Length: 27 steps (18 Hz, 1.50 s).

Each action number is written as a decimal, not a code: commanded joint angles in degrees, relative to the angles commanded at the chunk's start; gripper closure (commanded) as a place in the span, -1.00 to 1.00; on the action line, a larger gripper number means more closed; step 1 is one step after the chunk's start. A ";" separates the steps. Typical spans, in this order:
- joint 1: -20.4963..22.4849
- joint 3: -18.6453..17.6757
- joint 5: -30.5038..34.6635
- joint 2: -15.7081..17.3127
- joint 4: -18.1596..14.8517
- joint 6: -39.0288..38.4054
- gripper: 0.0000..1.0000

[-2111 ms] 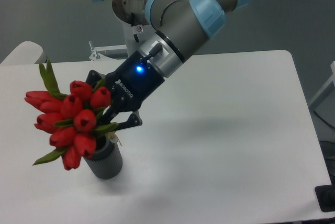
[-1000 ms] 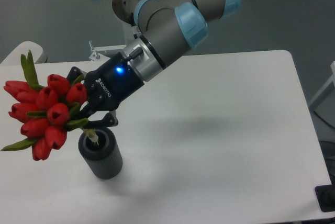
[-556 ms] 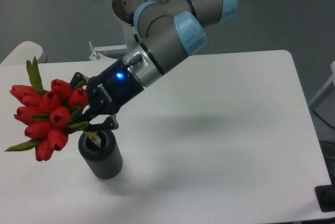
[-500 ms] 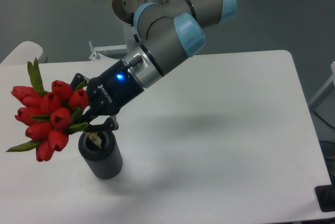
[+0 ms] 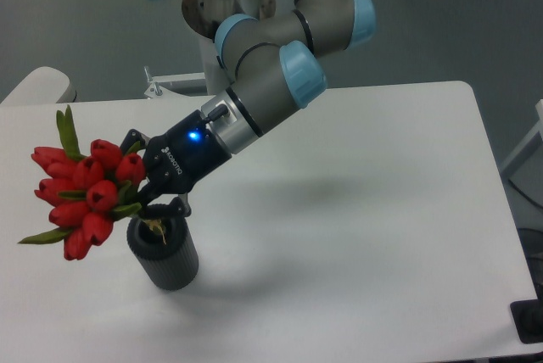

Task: Insert the flowers into the vase
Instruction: 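Lower the tulip stems down into the vase opening, then adjust the tulips upright in the vase while holding them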

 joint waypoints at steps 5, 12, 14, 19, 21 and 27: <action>0.00 -1.15 0.00 -1.15 0.00 2.38 0.42; 0.00 -3.17 0.00 -1.58 0.00 3.79 0.41; 0.00 -3.17 0.00 -1.94 0.00 3.79 0.40; 0.00 -3.17 -0.09 -2.90 0.00 3.70 0.33; 0.09 -3.17 -0.09 -3.25 0.00 3.70 0.25; 0.52 -3.08 -0.09 -3.78 0.00 3.62 -0.41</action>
